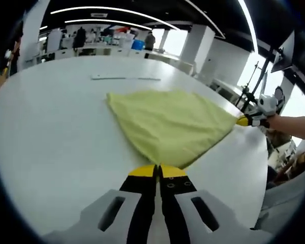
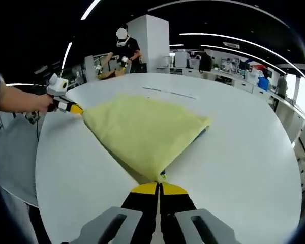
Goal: Fold the garment on the visible template until the final outline fits inside the template.
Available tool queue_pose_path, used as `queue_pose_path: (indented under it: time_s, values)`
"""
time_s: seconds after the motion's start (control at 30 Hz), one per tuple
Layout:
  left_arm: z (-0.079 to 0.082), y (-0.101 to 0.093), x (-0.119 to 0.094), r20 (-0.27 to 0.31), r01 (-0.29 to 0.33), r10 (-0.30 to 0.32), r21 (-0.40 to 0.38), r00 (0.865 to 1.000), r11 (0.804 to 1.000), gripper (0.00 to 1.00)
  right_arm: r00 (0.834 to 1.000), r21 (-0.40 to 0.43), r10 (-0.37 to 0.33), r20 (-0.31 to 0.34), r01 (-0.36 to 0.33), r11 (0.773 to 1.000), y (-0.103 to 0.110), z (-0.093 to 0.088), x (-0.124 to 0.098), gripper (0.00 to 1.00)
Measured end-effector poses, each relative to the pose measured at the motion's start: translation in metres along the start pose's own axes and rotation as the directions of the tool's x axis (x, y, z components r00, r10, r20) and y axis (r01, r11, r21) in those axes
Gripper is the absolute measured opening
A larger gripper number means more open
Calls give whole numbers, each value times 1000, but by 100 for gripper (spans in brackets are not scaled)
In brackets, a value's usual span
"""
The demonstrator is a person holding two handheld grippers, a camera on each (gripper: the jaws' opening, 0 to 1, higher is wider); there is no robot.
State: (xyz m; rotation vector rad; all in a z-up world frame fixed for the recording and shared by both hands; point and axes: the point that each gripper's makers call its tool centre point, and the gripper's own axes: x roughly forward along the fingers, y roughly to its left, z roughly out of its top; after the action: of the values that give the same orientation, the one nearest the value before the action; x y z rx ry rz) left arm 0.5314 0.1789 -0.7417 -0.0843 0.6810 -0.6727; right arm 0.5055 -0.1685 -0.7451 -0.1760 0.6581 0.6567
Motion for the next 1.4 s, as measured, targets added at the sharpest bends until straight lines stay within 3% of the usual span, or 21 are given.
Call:
queue_pose_path:
  time_s: [0.37, 0.7, 0.93, 1.13, 1.4]
  values:
    - [-17, -28, -5, -11, 49, -49, 5, 999, 999, 0, 1000, 34, -16, -6, 16, 999, 1, -22, -19, 0]
    - [-30, -33, -12, -41, 33, -32, 24, 999, 999, 0, 1000, 22, -25, -13, 25, 999, 8, -31, -28, 0]
    - [-28, -33, -15, -18, 25, -26, -11, 1000, 1000, 0, 999, 30, -44, 15, 43, 999, 8, -26, -31, 0]
    - [-26, -32, -21, -1, 20, -20, -23, 1000, 1000, 0, 998, 43, -50, 41, 48, 998, 7, -20, -37, 8]
    - [-23, -35, -34, 16, 13, -13, -18, 1000, 1000, 17, 997, 45, -39, 73, 36, 998, 13, -12, -46, 15]
